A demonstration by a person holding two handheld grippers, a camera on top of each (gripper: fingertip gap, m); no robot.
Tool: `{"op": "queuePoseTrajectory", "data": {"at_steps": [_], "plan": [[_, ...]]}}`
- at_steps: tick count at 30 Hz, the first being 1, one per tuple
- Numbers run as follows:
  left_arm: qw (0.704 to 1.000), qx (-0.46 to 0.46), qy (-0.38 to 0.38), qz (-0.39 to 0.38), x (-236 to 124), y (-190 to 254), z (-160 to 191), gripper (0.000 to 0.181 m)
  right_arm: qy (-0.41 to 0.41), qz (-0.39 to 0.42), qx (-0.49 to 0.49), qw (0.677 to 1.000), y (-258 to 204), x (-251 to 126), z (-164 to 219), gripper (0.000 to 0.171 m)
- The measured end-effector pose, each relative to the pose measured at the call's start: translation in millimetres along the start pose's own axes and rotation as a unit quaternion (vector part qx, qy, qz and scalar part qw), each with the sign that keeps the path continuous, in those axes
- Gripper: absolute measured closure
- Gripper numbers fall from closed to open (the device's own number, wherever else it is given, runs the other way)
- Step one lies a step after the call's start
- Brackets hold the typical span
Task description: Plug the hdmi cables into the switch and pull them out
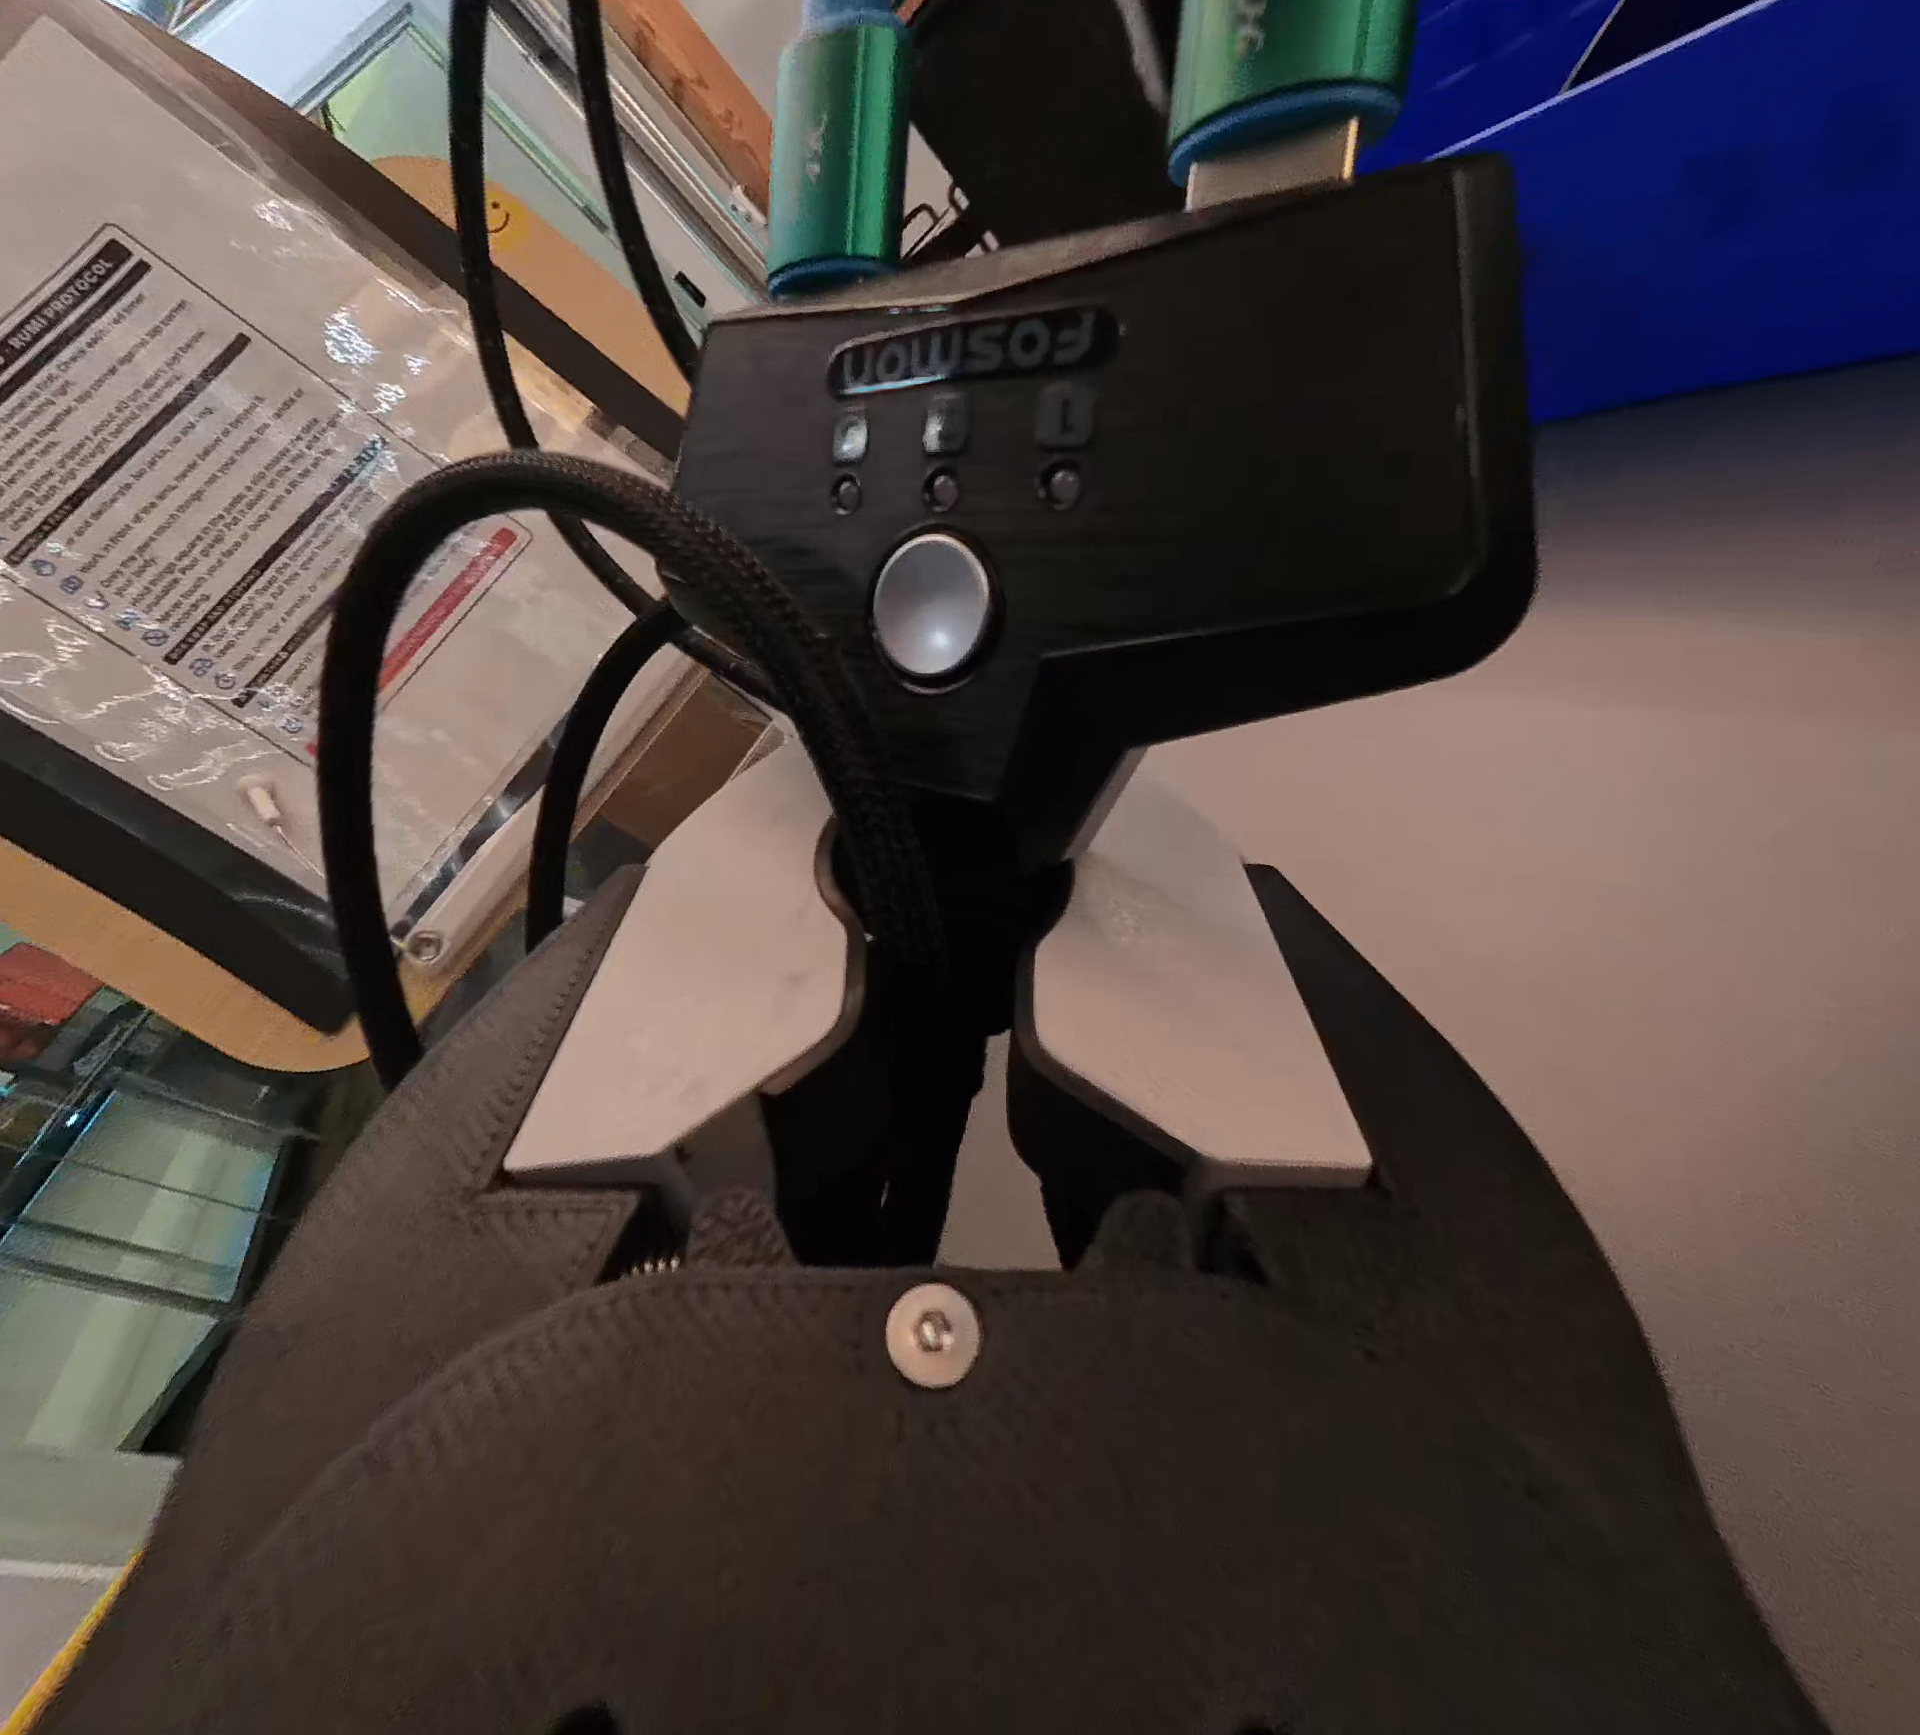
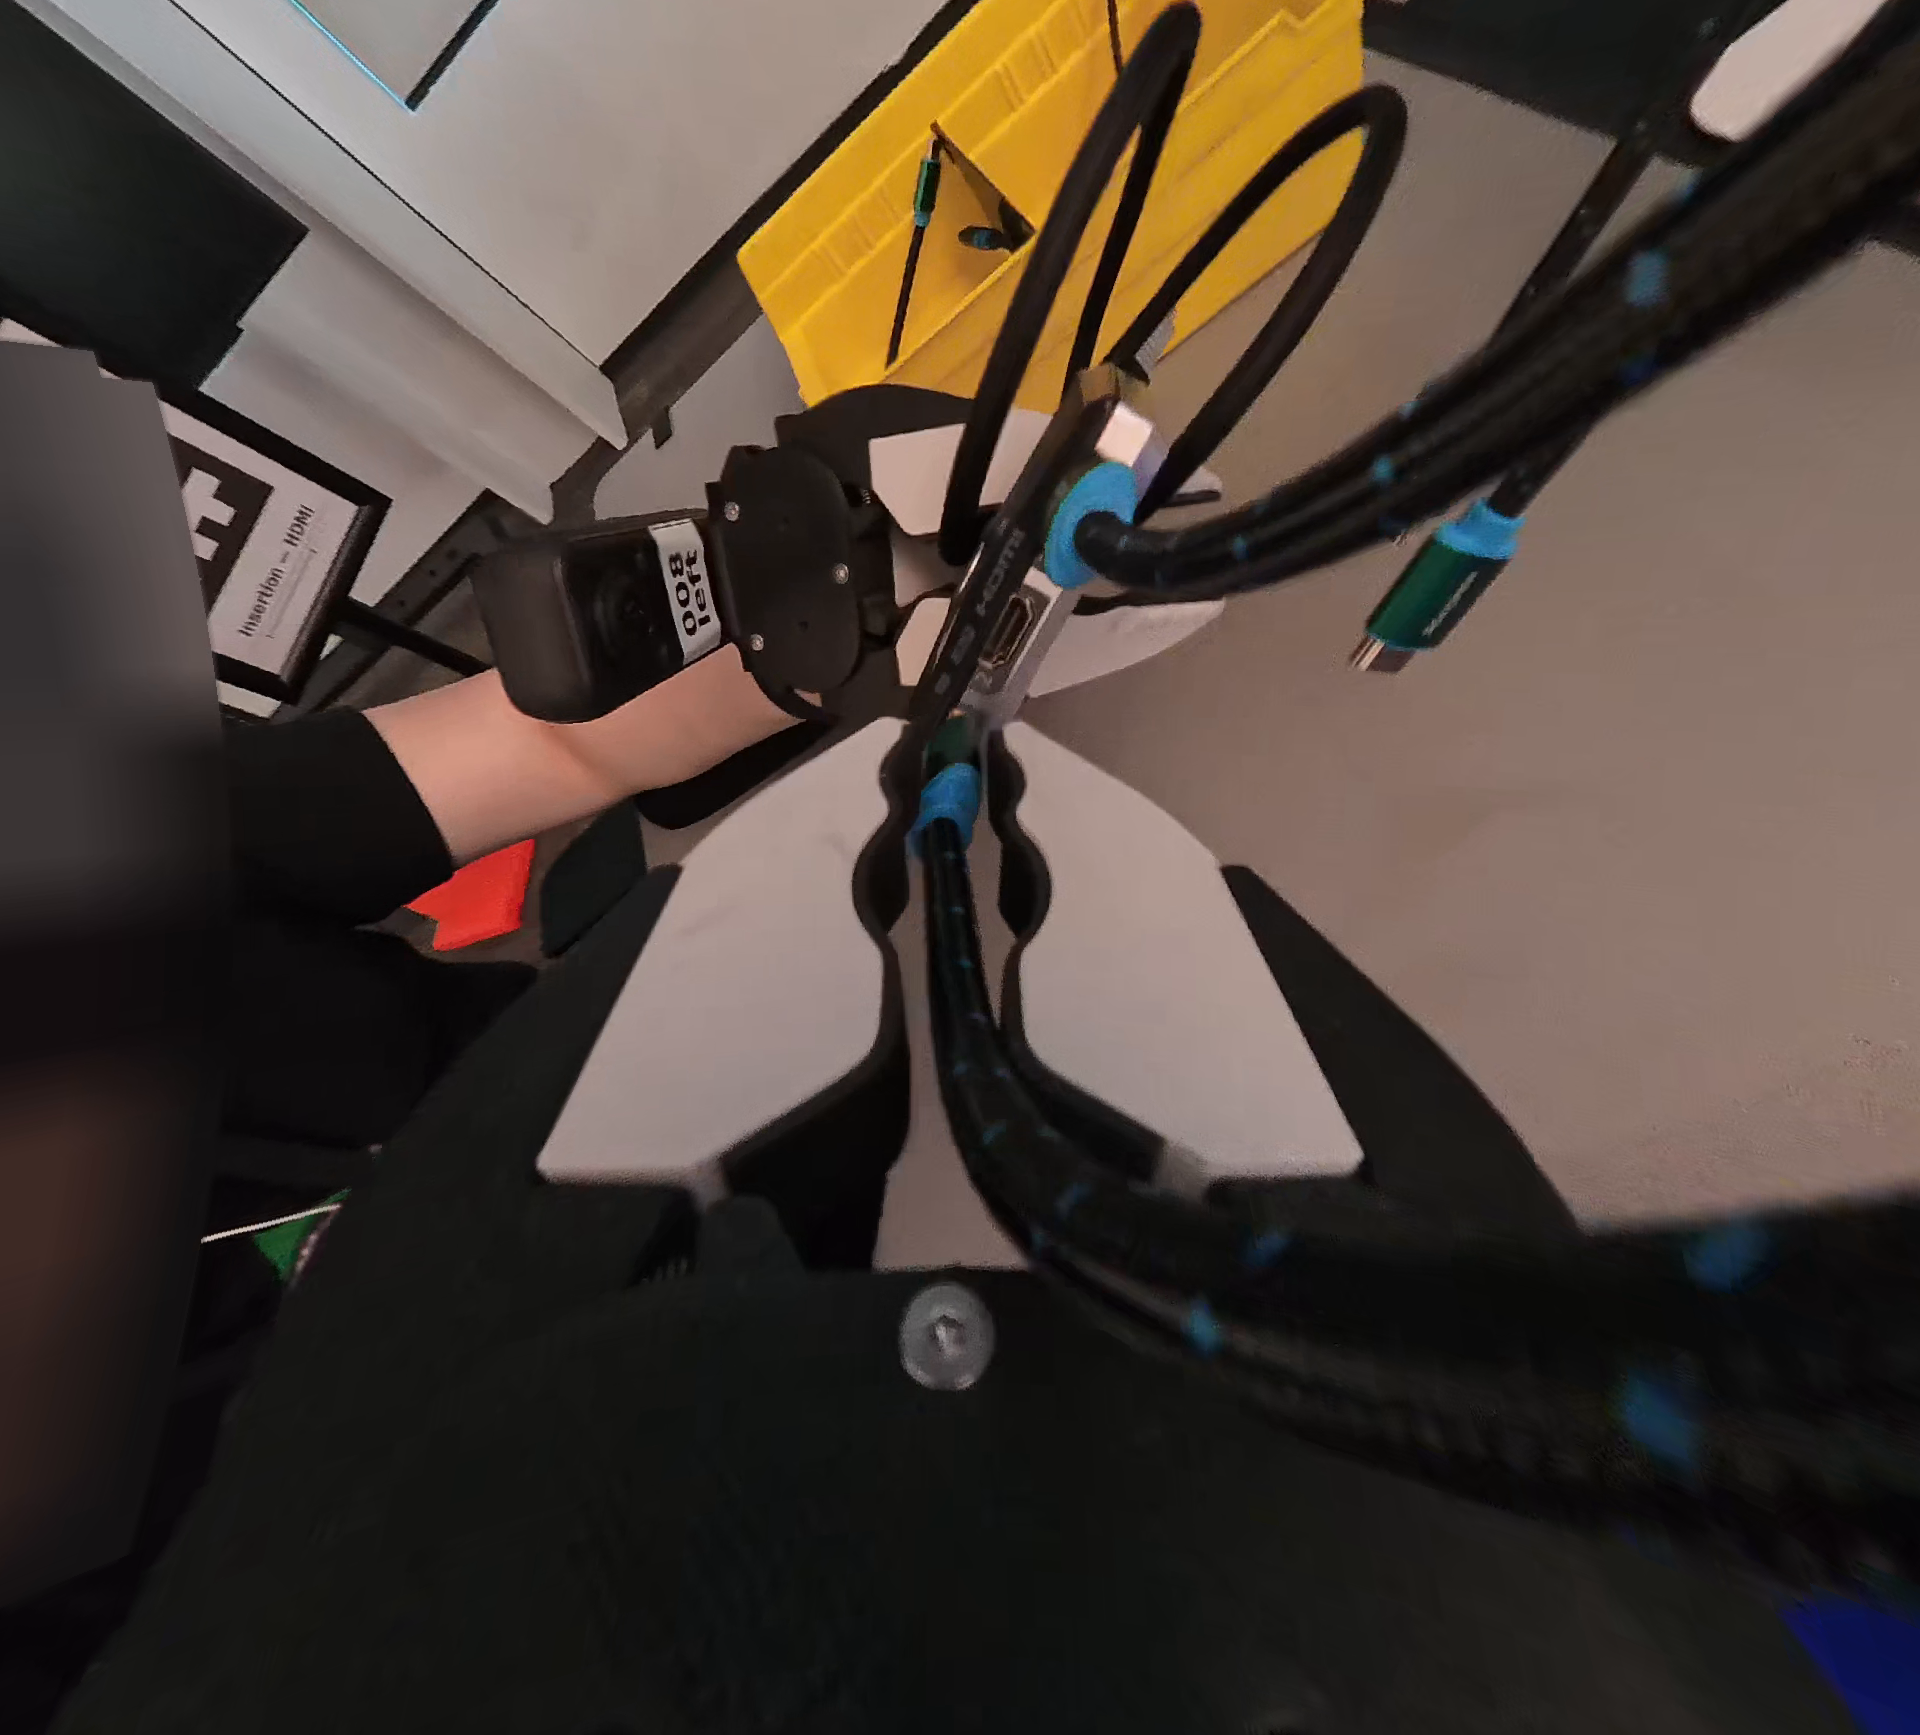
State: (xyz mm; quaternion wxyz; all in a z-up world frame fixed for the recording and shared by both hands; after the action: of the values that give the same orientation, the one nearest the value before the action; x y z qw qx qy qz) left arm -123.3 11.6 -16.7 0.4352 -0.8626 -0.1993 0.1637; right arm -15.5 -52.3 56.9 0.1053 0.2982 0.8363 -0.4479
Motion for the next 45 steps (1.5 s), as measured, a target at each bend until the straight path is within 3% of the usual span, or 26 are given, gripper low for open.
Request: {"op": "queuePoseTrajectory", "data": {"at_steps": [1,19,45], "plan": [[1.0,0.0,-0.003,-0.003,-0.1,-1.1,0.6,0.158,-0.003,-0.001,0.005,1.0,0.6,-0.1,0.1,0.158],[0.998,0.032,-0.029,-0.034,-1.5,-7.7,4.8,0.16,-0.025,0.018,-0.003,1.0,-1.9,2.4,4.1,0.158],[0.99,0.011,-0.128,-0.056,-7.3,-25.2,24.0,0.16,0.062,0.002,-0.038,0.997,3.3,27.1,-11.3,0.158]]}}
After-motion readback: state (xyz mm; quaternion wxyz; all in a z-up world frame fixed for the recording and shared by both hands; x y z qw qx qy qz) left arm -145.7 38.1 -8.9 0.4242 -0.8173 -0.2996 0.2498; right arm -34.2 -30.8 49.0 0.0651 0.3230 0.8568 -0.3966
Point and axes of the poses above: each gripper's, where its closed fingertips meet, x out along the fingers, z out of its underside, y = z × x across the jaws, the point moved 6 cm from there along -x, back along the fingers, and after that the axes turned 14 degrees about x, right-handed, at the moved point
